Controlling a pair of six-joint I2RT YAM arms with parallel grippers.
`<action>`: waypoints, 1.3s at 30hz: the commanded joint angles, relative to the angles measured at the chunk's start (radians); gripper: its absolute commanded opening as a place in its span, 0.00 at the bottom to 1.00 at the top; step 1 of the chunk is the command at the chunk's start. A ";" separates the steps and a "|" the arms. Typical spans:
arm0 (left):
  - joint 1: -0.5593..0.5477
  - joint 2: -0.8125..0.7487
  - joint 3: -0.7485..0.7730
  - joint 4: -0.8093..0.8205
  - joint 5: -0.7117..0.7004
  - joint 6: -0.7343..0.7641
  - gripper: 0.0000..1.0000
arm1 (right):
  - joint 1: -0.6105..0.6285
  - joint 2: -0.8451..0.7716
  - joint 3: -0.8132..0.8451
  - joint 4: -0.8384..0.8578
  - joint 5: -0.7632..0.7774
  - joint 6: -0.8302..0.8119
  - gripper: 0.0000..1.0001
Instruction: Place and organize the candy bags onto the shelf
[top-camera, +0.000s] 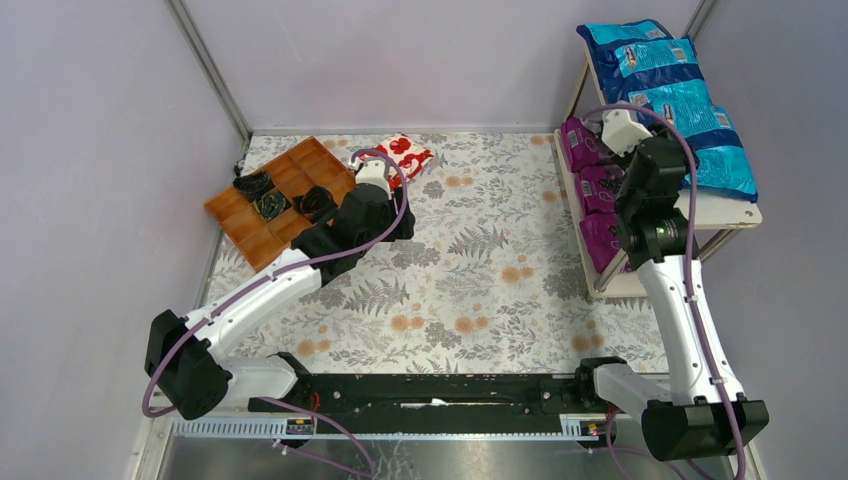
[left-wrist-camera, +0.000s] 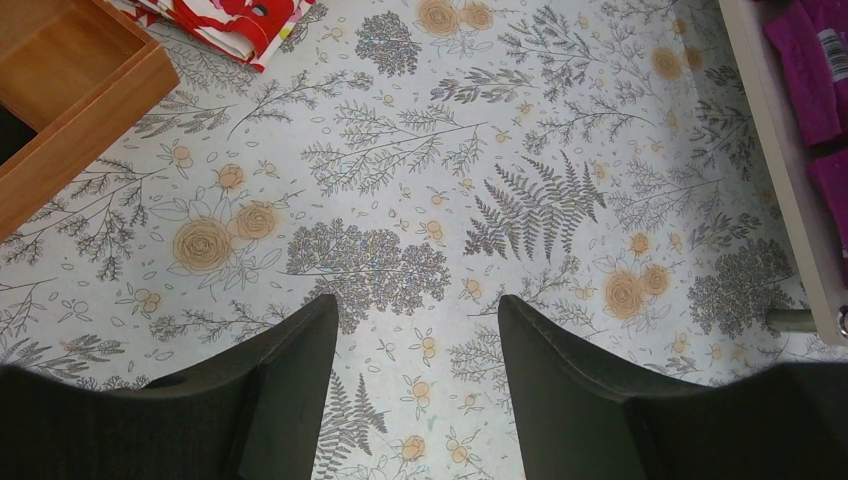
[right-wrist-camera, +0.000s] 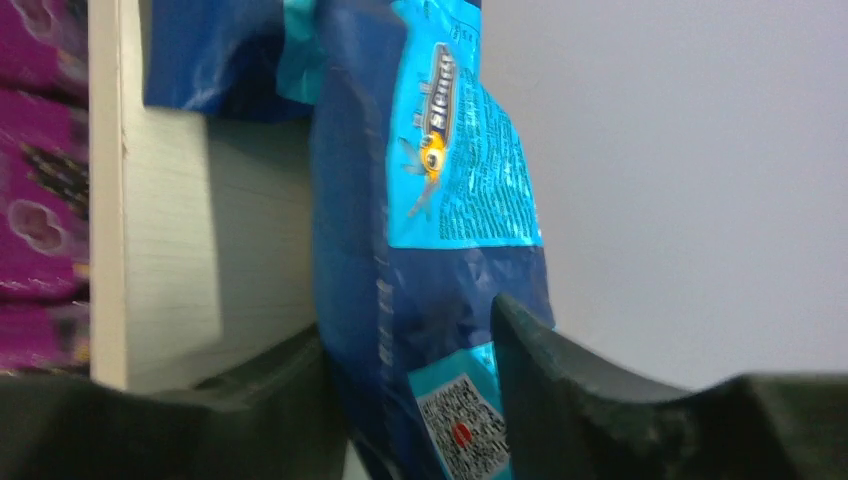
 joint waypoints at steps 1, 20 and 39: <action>0.004 -0.025 0.003 0.043 0.013 -0.007 0.64 | -0.004 -0.044 0.052 -0.054 -0.155 0.189 0.66; 0.021 -0.037 0.006 0.033 0.016 0.003 0.69 | -0.004 -0.222 0.148 -0.214 -0.703 0.954 1.00; 0.024 -0.269 0.146 0.157 0.220 -0.003 0.99 | -0.004 -0.760 -0.165 -0.358 -0.847 1.346 1.00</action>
